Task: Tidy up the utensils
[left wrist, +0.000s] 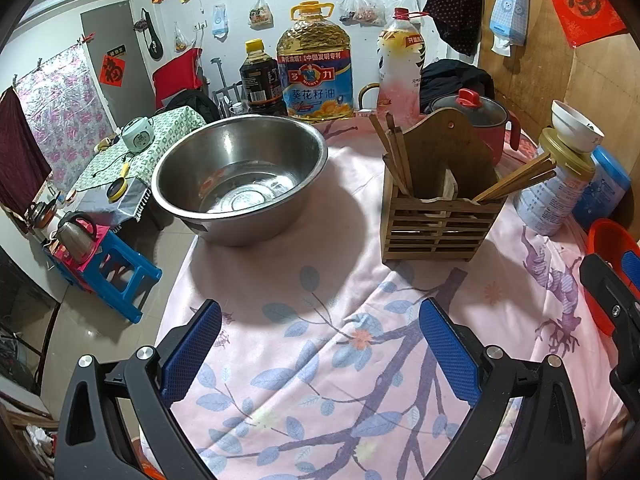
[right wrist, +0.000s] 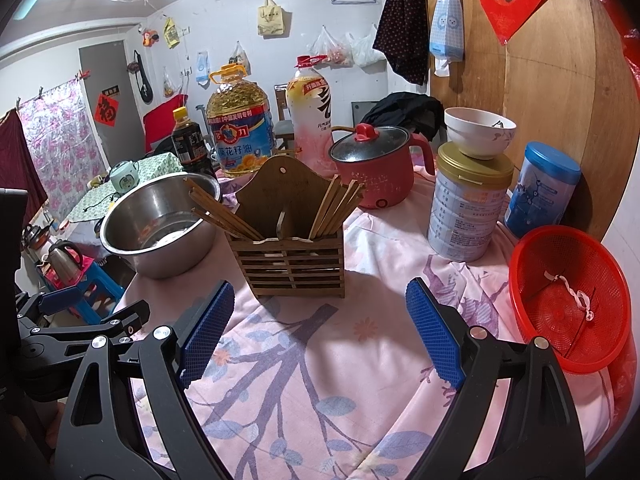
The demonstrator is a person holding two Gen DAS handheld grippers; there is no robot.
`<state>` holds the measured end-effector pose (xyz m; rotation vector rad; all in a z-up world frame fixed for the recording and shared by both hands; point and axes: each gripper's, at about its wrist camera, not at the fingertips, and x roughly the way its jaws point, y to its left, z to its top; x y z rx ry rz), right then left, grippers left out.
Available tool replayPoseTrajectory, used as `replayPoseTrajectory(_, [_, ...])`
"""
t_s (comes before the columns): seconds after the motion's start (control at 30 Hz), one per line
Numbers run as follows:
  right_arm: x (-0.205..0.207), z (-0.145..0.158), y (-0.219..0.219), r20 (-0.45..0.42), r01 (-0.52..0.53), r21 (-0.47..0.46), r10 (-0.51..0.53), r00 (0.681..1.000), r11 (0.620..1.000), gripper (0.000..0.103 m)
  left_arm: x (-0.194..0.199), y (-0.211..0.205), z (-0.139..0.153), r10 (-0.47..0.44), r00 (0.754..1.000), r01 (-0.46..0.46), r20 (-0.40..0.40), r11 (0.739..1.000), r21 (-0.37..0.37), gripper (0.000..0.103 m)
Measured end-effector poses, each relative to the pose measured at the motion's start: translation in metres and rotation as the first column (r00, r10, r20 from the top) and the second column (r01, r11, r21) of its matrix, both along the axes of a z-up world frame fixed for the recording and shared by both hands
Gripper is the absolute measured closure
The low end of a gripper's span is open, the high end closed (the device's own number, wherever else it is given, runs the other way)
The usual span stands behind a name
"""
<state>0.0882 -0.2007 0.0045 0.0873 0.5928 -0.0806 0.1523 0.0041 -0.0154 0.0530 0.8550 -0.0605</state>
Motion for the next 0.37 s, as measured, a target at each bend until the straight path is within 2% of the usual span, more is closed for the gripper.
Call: replayPoseTrajectory(0.37, [0.0008,-0.0014,-0.0008,-0.003,0.001,0.002,-0.001,1.0,1.0,0.018,-0.0022,0.0065,-0.0043,0.018,1.0,-0.018,0.004,1.0,0.012,0.006])
